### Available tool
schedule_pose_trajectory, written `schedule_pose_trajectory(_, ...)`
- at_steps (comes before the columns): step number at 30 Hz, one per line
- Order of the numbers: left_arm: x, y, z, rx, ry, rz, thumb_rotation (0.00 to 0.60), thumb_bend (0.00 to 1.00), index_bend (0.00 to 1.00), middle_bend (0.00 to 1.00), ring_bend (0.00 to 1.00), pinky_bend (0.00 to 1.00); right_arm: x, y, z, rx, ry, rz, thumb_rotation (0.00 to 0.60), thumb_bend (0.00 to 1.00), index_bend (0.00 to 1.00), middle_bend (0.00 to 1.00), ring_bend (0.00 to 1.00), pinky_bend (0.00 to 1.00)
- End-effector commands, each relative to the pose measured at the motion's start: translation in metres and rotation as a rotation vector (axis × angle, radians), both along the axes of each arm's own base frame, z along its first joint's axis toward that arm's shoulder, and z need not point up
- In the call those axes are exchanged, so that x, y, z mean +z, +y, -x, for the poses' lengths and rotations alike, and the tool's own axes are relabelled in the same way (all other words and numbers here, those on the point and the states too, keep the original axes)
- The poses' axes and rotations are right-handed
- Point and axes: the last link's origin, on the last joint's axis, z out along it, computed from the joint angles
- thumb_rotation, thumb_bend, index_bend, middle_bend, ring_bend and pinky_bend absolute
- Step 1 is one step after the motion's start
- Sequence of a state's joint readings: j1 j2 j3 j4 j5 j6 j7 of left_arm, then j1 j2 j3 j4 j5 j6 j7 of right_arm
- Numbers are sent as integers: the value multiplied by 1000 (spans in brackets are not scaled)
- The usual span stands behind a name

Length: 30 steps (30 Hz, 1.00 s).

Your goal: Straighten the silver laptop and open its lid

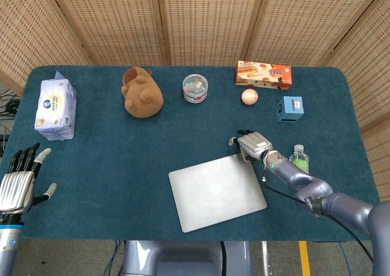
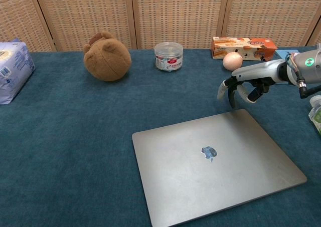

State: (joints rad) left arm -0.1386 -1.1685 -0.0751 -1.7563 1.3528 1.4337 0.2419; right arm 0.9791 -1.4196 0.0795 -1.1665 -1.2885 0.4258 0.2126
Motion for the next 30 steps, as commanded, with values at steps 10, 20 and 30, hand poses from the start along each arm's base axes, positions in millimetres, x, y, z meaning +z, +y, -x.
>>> schedule_pose_trajectory(10,0,0,3,8,0,-1,600,307,112,0,0,0,-6,2,4,-9,19,-17,600,1000,222,380,75,86)
schedule_pose_trajectory(20,1,2,2,2,-1,-4,600,308,110,0,0,0,-1,10,13,-22,26,-22,600,1000,222,393,75,86)
schedule_pose_trajectory(30,-1,3,0,-5,0,3,600,307,109,0,0,0,3,25,19,-24,24,-42,600,1000,222,401,75,86)
